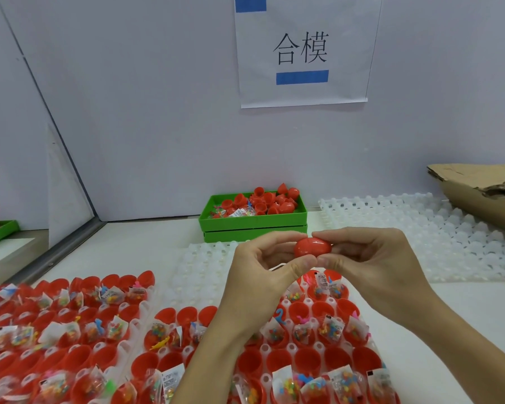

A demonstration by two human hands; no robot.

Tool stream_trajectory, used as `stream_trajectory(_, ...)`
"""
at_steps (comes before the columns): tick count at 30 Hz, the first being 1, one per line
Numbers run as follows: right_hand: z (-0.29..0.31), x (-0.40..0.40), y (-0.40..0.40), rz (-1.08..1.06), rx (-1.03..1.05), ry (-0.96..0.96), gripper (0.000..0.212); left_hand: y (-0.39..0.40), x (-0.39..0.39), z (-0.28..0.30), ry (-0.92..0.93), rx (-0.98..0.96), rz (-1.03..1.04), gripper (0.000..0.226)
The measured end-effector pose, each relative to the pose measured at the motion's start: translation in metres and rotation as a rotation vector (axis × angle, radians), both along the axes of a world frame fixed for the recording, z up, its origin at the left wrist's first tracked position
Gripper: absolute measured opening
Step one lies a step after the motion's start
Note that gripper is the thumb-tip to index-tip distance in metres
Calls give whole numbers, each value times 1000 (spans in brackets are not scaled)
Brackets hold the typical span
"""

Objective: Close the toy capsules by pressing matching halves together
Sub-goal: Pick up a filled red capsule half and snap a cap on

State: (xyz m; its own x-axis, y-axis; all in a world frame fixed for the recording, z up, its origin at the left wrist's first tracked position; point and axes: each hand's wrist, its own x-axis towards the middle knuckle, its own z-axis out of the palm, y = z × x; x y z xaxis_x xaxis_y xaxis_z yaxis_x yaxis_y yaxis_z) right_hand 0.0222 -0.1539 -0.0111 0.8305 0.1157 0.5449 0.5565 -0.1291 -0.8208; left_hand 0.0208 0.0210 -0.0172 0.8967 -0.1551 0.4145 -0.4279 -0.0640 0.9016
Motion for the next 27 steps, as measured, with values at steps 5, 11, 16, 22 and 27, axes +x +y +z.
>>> stream_trajectory(5,-1,1,2,-7,5,13,31,-2,0,1,12,-39,28,26)
stream_trajectory(11,-1,-1,1,14,18,19,31,-2,0,1,-9,-45,58,27)
stream_trajectory(16,-1,0,1,4,1,18,29,-2,-1,2,-38,-30,51,30)
stream_trajectory(22,-1,0,2,8,22,14,26,-3,-2,3,-57,-32,63,31)
stream_trajectory(27,-3,-1,5,10,44,12,24,-7,-1,1,-49,-8,128,34)
